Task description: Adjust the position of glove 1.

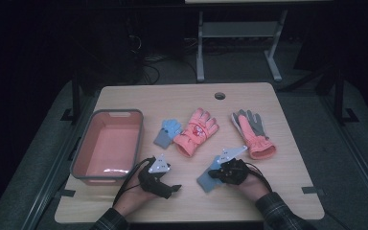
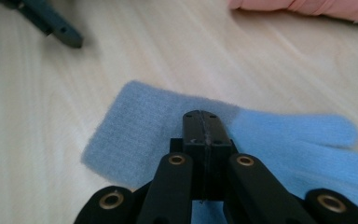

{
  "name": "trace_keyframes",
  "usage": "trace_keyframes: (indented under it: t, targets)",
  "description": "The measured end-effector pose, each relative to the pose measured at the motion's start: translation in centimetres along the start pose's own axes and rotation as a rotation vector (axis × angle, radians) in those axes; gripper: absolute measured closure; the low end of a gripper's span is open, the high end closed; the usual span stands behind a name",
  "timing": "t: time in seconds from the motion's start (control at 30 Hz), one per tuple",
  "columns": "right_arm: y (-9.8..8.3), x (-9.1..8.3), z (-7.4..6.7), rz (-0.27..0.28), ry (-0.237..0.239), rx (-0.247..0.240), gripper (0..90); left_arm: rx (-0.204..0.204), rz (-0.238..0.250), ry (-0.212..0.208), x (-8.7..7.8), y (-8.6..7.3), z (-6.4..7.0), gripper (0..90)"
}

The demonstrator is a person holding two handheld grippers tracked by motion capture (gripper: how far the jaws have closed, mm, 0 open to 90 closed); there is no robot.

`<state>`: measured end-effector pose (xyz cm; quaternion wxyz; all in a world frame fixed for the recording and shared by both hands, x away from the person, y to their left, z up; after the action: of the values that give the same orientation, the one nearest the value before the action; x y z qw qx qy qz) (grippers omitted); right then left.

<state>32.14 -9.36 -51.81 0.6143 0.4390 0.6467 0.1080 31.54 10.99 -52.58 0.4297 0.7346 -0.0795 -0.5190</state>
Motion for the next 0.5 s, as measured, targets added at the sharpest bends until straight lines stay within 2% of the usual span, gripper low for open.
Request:
trace_keyframes:
  t: [0.33,0.5]
  targets:
    - [-1.7,-1.2,-1.6,-0.009,0.009,-0.005,90.0,-0.003,0.008,0.003,0.1,0.0,0.0,12.7]
    - [-1.8,-1.3,-1.7,-0.007,0.007,-0.009,90.0,-0.004,0.007,0.003,0.0,0.0,0.0,12.6]
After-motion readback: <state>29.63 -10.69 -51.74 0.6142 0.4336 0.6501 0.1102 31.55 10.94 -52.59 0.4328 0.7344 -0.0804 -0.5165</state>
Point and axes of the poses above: each handheld gripper's, and its own axes: x roughly forward along the jaws, y roughly out of its top, z roughly to its right, the point moved 7 cm from there along x, roughly forward along the jaws, and after that the axes turned 8 degrees about y, right-handed, at the moved point
